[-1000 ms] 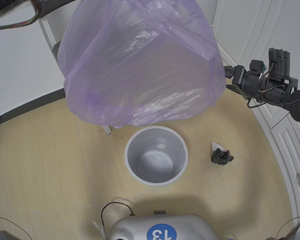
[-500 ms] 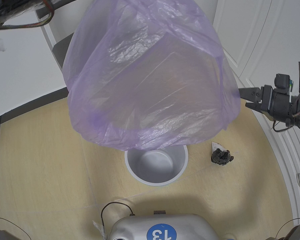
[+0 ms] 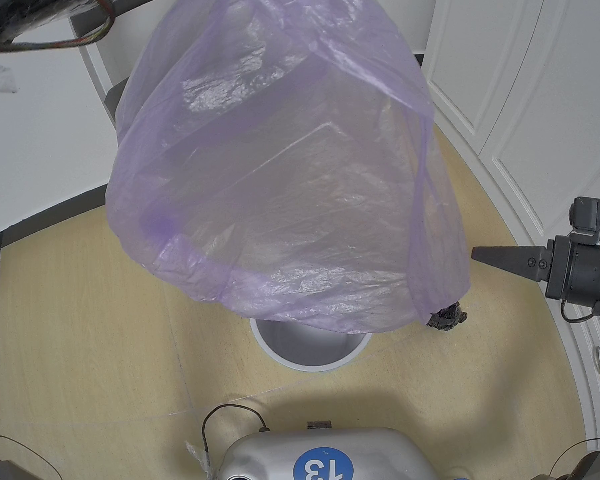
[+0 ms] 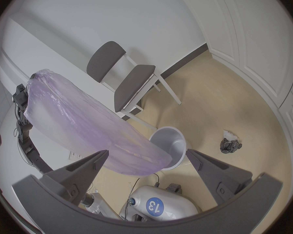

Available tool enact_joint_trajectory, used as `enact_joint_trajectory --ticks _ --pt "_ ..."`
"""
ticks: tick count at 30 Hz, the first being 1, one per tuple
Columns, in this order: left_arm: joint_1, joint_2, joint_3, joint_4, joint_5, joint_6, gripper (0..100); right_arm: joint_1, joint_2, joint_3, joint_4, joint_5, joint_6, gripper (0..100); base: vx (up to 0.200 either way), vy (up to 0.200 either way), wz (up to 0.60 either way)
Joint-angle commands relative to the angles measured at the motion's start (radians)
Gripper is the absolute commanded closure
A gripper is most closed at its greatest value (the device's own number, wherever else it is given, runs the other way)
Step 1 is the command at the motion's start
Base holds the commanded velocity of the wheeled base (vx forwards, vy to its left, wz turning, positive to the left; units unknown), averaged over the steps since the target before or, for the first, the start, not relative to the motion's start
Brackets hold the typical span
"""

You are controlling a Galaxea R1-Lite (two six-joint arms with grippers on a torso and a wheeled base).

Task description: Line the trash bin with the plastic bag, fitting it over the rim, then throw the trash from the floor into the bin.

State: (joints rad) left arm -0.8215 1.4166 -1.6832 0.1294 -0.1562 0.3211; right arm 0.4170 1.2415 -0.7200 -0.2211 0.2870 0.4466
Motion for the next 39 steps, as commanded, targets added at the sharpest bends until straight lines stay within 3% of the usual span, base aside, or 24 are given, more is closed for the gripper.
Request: enact_joint_trajectory --ticks 1,21,39 --pt "-0.008 -0.004 0.007 0.001 0.000 0.001 100 -0.004 0.010 0.010 -0.006 0.001 0.001 0 0.000 0.000 0.00" --pt "-0.048 0.008 0.002 -0.001 -0.008 0.006 100 -0.057 0.162 -0.059 -0.054 -0.009 -0.002 0 0.000 0.000 0.00" --pt "-0.084 0.053 0.005 -0.039 -0.008 0.006 100 -0.057 0.150 -0.029 -0.041 -0.052 -0.020 0 0.000 0.000 0.00"
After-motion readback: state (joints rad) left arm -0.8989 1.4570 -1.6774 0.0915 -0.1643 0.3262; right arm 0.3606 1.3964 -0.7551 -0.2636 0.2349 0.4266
